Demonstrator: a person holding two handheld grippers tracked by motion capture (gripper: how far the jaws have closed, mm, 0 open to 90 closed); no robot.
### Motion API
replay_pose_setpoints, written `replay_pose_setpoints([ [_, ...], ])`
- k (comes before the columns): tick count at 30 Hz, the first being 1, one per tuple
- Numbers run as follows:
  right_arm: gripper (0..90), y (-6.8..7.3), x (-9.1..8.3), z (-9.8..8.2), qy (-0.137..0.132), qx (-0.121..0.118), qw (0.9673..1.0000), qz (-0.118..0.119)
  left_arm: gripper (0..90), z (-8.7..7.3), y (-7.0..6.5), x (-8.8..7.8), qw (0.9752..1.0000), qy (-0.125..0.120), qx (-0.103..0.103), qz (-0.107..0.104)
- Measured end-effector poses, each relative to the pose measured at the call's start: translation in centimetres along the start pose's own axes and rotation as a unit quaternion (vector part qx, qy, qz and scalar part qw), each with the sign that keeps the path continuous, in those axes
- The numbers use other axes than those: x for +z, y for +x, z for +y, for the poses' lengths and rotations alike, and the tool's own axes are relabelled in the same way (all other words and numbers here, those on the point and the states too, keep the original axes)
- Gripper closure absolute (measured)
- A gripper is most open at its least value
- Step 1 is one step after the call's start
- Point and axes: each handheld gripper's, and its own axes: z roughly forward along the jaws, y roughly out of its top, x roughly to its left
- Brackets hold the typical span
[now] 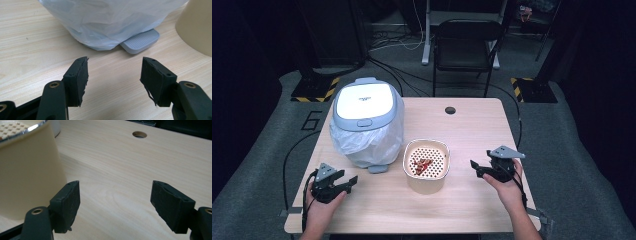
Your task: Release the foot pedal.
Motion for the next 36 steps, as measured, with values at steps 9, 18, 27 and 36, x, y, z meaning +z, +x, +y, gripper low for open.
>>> replay_pose_setpoints([
  [9, 23.5, 0.3, -0.1, -3.1, 0.012, 0.011, 0.9998, -0.008, 38.5, -0.3, 0.4, 0.2, 1.0000, 0.007, -0.001, 0.006],
  [18, 23.4, 0.0, 0.2, -5.2, 0.012, -0.002, 0.9995, -0.030, 37.5, -0.7, 0.4, 0.5, 0.9999, 0.013, 0.001, 0.006],
  [27, 23.3, -0.1, 0.2, -6.0, 0.007, 0.009, 0.9997, -0.023, 37.3, -1.2, 0.4, 1.1, 0.9996, 0.025, 0.009, 0.007],
  [36, 21.4, -0.3, 0.9, -6.8, 0.024, 0.014, 0.9993, -0.027, 33.2, -1.6, 0.9, 1.8, 0.9995, 0.022, 0.013, 0.016],
])
